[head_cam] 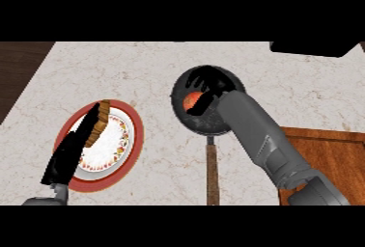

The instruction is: Pick the squash from the cutting board and place it in the pan

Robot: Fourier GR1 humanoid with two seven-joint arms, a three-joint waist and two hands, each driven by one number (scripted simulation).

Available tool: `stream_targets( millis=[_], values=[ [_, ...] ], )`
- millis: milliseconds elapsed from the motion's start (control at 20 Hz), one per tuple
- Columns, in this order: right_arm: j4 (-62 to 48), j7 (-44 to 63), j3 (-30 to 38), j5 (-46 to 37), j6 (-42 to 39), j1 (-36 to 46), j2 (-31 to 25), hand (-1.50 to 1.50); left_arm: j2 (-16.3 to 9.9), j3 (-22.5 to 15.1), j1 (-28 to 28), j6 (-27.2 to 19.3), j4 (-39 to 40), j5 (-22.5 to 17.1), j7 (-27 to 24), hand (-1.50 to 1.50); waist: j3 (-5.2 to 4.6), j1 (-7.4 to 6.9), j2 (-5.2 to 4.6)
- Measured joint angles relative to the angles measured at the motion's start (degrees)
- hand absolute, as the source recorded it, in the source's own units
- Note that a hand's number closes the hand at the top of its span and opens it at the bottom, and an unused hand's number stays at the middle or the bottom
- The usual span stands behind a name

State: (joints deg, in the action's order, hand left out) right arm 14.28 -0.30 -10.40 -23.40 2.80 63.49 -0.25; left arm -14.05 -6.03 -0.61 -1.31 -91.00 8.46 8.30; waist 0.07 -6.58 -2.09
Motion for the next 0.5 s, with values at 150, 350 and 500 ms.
stream_targets(
  millis=[150,350,500],
  values=[
    [0.15,-2.10,2.69,4.41,0.96,-0.69,0.13,-1.50,-0.34,0.24,-0.41,0.46,-0.01,-0.14,0.01,0.00,0.04,-0.66,-0.06],
    [1.38,-6.52,5.98,9.25,5.29,-0.78,0.20,-1.50,0.00,0.18,-0.80,0.38,1.04,0.12,-0.66,0.00,0.06,-0.43,-0.01],
    [1.55,-9.35,8.91,12.36,9.41,-0.77,0.23,-1.50,-0.19,0.95,-0.80,0.28,1.52,-0.07,-0.98,0.00,0.05,0.17,0.09]
  ],
)
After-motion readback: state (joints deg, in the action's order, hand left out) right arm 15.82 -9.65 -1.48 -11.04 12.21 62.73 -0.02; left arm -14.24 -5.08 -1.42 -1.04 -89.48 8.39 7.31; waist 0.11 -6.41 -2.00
